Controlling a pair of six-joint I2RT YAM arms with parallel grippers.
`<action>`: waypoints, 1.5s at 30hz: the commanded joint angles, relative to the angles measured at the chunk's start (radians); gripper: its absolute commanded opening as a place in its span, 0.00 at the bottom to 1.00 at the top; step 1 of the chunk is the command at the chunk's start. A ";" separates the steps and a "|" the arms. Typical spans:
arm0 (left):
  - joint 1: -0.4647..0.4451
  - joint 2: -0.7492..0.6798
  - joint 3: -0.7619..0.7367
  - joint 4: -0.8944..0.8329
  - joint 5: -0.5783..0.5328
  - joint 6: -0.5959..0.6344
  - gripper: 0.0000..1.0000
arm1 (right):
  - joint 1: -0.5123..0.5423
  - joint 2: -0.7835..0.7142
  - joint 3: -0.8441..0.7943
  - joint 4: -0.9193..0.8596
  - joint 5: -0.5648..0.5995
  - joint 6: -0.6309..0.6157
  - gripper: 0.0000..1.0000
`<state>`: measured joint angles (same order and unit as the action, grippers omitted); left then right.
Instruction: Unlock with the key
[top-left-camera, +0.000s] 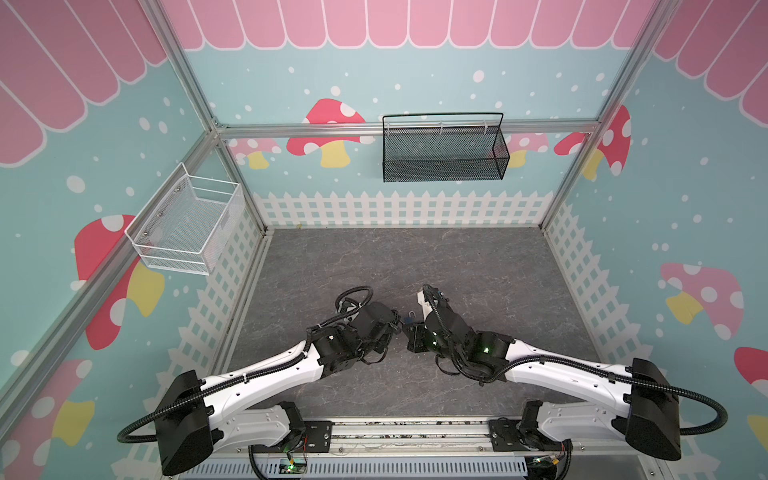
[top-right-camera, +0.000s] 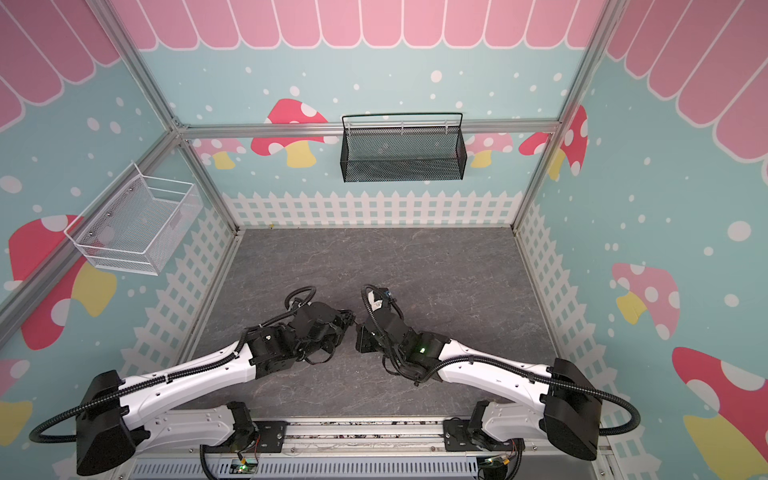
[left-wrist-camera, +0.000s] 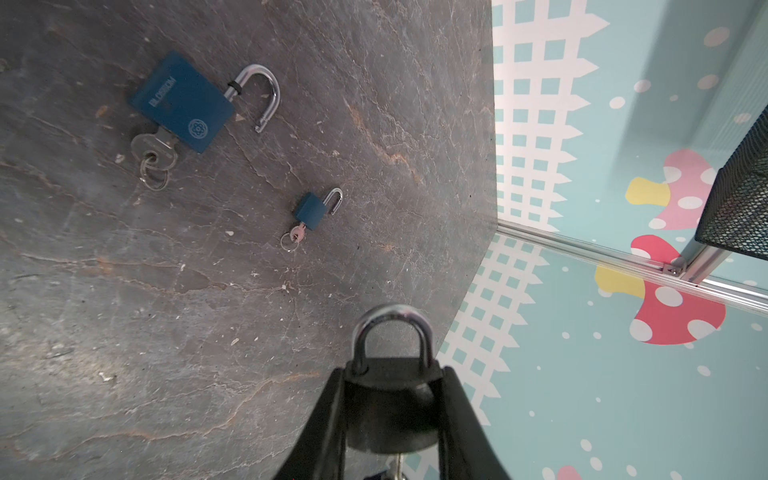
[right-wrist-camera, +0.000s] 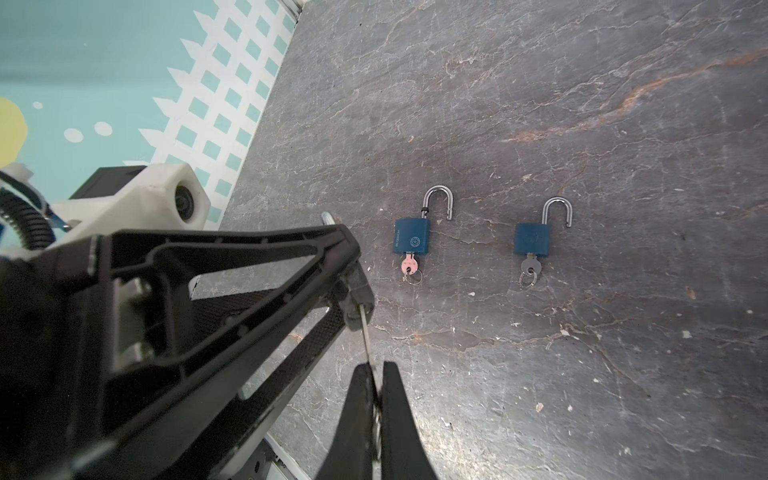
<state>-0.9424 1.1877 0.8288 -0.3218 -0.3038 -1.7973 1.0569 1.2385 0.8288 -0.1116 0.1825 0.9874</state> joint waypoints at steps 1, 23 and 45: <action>-0.018 -0.005 0.045 0.011 0.044 0.012 0.00 | 0.011 -0.016 0.029 0.079 -0.015 -0.024 0.00; -0.047 -0.017 0.044 -0.115 -0.058 0.034 0.00 | -0.008 -0.038 0.067 0.093 -0.043 0.069 0.00; -0.009 -0.079 0.067 -0.099 -0.126 0.036 0.00 | 0.036 0.009 0.036 -0.008 -0.077 -0.002 0.00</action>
<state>-0.9611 1.1286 0.8631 -0.4335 -0.4004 -1.7756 1.0756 1.2541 0.8722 -0.1089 0.1413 0.9726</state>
